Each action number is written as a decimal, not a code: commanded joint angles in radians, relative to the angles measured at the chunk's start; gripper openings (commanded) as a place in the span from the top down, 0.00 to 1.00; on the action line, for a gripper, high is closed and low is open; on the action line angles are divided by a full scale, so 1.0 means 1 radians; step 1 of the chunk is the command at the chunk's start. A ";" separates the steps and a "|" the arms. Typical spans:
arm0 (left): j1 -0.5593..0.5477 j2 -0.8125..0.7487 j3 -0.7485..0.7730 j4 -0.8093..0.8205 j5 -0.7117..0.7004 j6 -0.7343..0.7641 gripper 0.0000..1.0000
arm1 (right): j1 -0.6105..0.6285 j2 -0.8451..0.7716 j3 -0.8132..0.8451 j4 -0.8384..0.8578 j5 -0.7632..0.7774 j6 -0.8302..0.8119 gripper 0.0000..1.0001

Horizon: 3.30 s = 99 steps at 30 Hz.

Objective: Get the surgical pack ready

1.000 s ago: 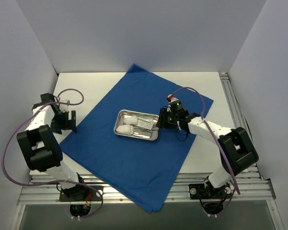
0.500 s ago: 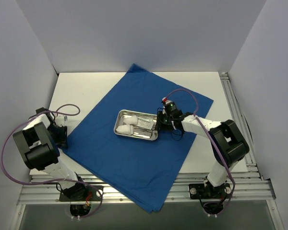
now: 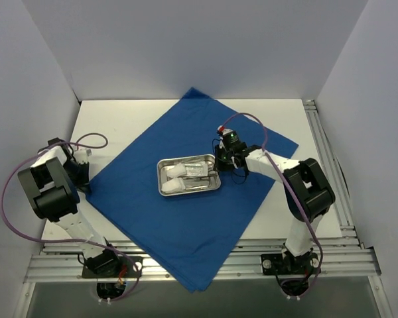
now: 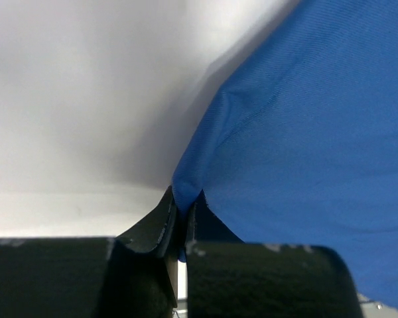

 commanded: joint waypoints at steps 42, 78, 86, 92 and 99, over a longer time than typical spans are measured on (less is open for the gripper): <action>-0.038 0.025 0.043 0.203 0.090 -0.045 0.98 | 0.047 -0.104 -0.040 -0.049 0.139 0.149 1.00; -0.038 0.022 0.025 0.213 0.110 -0.058 0.98 | 0.062 -0.095 -0.138 0.224 0.165 0.350 1.00; -0.038 0.015 0.024 0.213 0.109 -0.055 0.98 | 0.064 -0.082 -0.125 0.231 0.167 0.341 0.97; -0.038 0.015 0.030 0.210 0.110 -0.055 0.98 | 0.071 -0.147 -0.097 0.134 0.224 0.282 0.45; -0.038 0.014 0.050 0.190 0.115 -0.060 0.98 | 0.214 -0.275 0.027 -0.155 0.429 0.132 0.16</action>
